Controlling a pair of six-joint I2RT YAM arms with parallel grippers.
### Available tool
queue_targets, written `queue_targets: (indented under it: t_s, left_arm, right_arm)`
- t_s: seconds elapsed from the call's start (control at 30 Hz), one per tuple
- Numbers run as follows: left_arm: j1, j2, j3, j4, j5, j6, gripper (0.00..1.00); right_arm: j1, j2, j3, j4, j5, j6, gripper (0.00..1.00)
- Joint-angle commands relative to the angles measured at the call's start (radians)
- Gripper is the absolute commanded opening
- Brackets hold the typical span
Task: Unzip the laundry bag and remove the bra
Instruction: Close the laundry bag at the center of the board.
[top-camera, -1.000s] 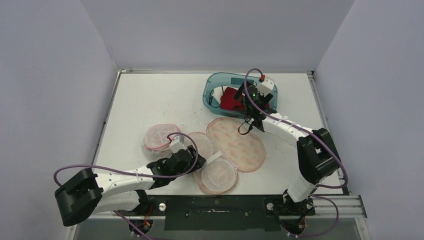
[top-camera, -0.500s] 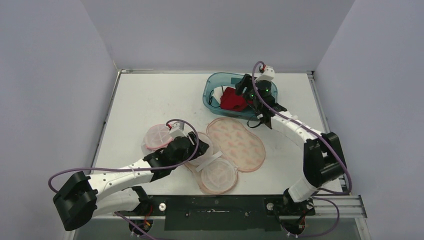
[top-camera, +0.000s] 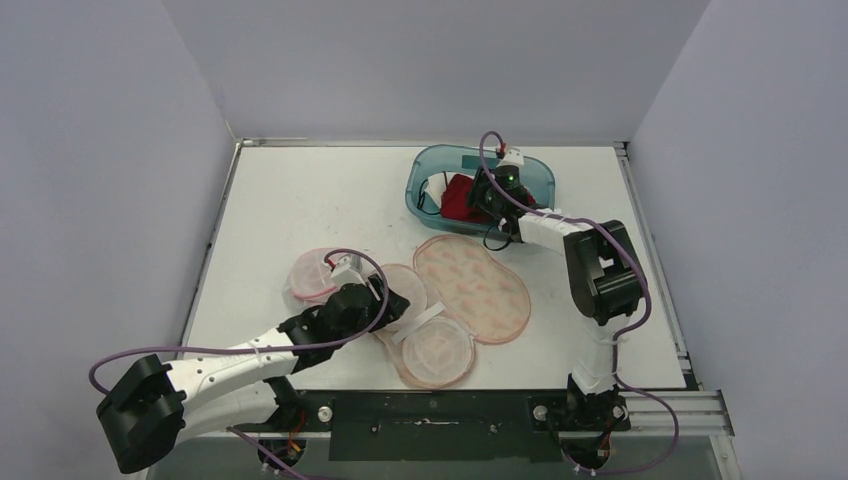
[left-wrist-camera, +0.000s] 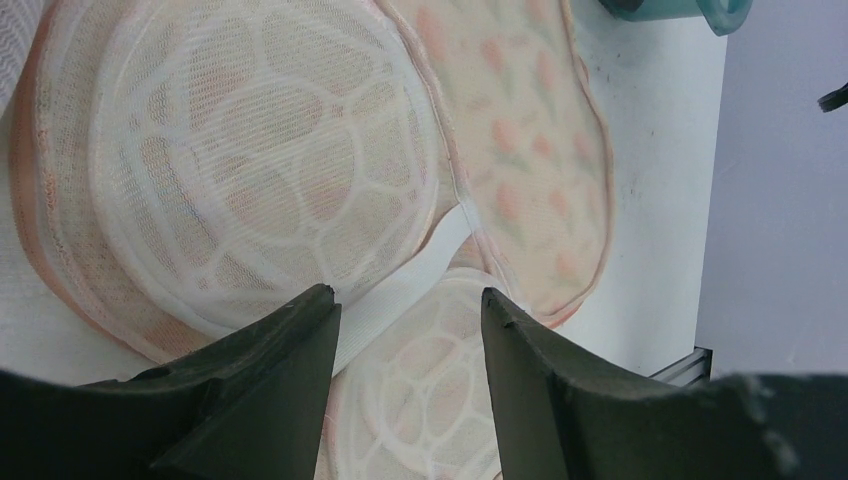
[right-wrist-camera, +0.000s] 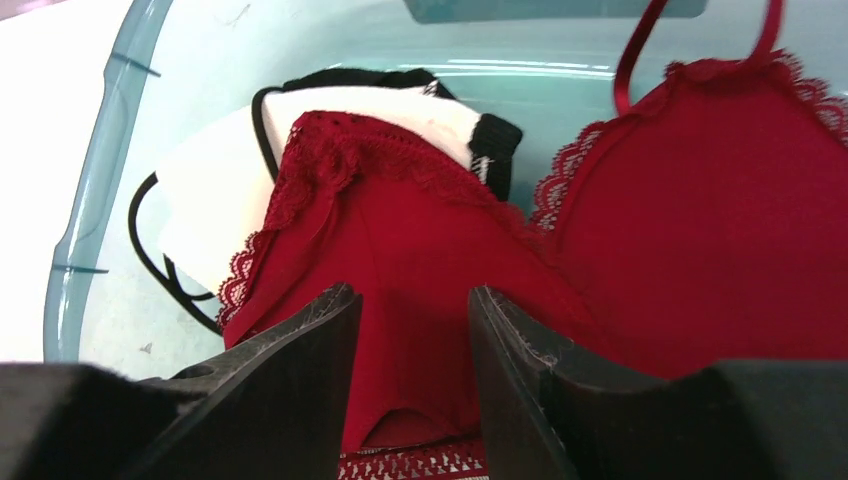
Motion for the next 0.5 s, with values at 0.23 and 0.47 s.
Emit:
queue_targets:
  t_s: [0.23,0.47]
  left_arm:
    - [0.009,-0.019,-0.012,0.029,0.011,-0.012,0.52]
    - [0.009,-0.076,-0.013,-0.004,-0.011,0.0,0.52]
  right_arm:
    - [0.02,-0.01,0.075,-0.008,-0.098,0.021,0.59]
    - [0.085,-0.235,0.105,-0.085,0.096,-0.051,0.86]
